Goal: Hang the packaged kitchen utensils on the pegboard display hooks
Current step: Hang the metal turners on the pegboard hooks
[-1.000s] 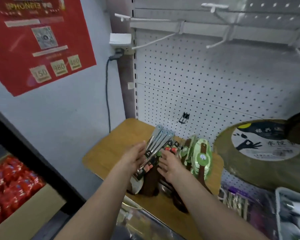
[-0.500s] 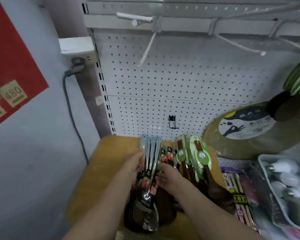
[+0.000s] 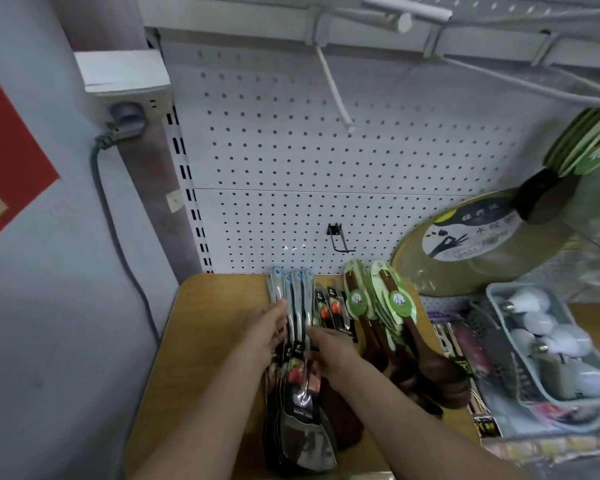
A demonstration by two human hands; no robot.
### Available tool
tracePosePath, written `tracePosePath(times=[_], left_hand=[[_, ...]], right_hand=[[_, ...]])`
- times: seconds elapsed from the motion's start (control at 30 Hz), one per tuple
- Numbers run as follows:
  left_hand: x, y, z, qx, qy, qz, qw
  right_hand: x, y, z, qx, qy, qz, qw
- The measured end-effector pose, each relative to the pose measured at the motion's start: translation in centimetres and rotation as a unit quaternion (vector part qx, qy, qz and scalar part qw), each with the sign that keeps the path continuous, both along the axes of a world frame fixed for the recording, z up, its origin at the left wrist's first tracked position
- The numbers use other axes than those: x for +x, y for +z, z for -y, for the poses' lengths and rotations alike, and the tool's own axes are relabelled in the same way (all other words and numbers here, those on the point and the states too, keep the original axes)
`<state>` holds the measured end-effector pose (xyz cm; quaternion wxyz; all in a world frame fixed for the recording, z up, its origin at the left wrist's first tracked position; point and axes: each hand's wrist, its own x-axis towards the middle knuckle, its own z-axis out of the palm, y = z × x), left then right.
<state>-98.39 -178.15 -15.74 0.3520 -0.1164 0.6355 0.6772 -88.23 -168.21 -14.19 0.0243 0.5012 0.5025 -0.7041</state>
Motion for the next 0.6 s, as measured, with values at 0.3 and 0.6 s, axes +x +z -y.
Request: tracePosePath(times=[0.3,0.6], left_hand=[[-0.2,0.1,-0.1,0.020,0.007,0.014,1.000],[-1.1,3.1,-1.3,0.043,-0.024,-0.043,0.998]], right_hand=[[-0.2,0.7,-0.4,0.059,-0.031,0.022,0.998],[-0.5,2.1,0.8,0.065,0.011,-0.016,0.998]])
